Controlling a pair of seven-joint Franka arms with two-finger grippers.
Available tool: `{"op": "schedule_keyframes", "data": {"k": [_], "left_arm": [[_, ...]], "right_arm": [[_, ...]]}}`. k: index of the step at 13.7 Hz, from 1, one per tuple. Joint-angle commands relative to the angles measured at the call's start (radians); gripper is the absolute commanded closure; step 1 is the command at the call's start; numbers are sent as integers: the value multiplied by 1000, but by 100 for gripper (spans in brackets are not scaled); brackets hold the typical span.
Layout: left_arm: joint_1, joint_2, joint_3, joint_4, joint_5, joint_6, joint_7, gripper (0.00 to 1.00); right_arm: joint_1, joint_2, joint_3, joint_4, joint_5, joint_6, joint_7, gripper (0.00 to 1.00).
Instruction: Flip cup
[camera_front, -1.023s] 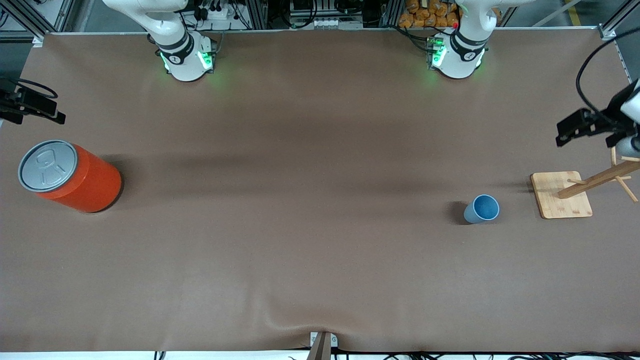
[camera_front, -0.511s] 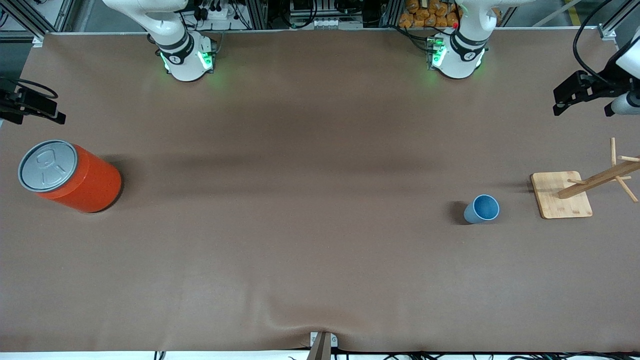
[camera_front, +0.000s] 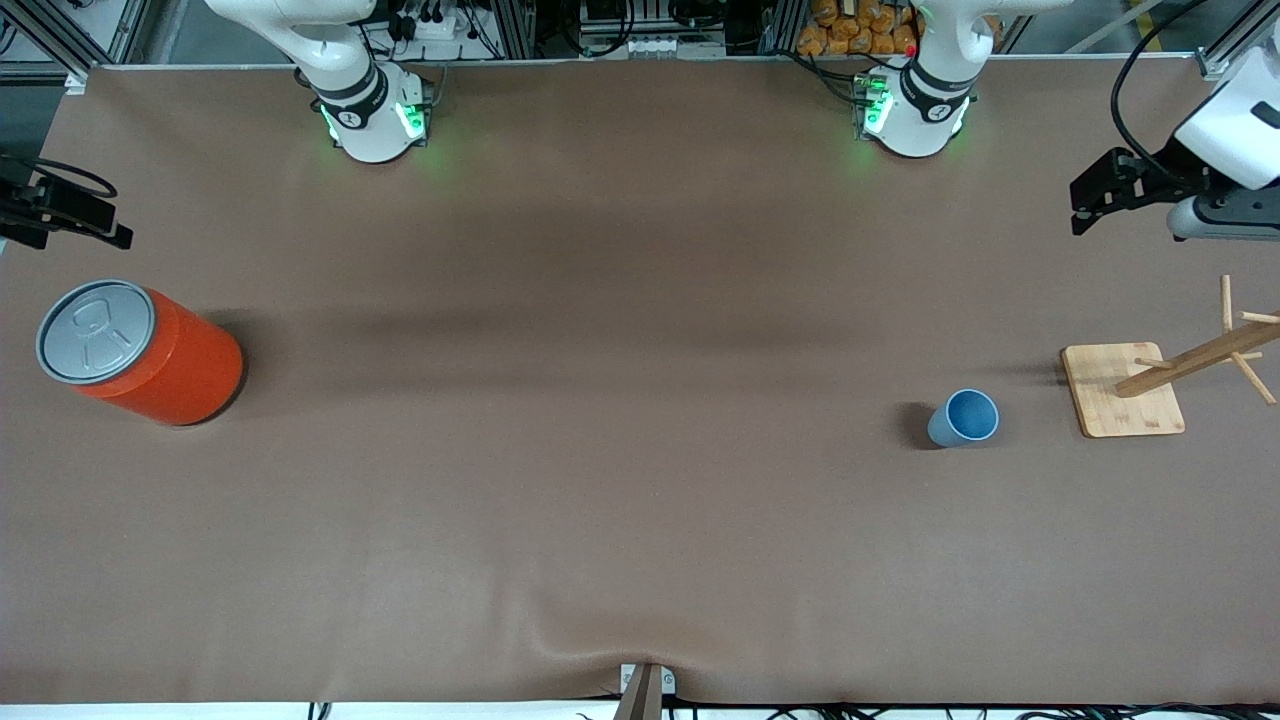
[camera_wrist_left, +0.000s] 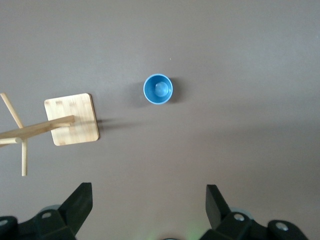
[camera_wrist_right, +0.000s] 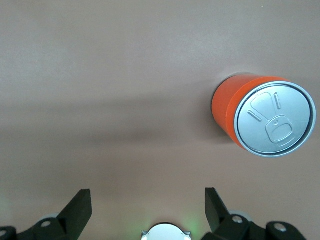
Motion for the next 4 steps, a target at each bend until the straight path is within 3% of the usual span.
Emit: {"op": "schedule_keyframes", "data": {"k": [1, 4], "left_arm": [[-25, -8, 9, 6, 0, -26, -13, 0], [-16, -5, 10, 13, 2, -25, -5, 0]], "right_arm": [[-13, 1, 8, 3, 18, 0, -3, 0], [-11, 2, 8, 3, 18, 0, -3, 0]]}}
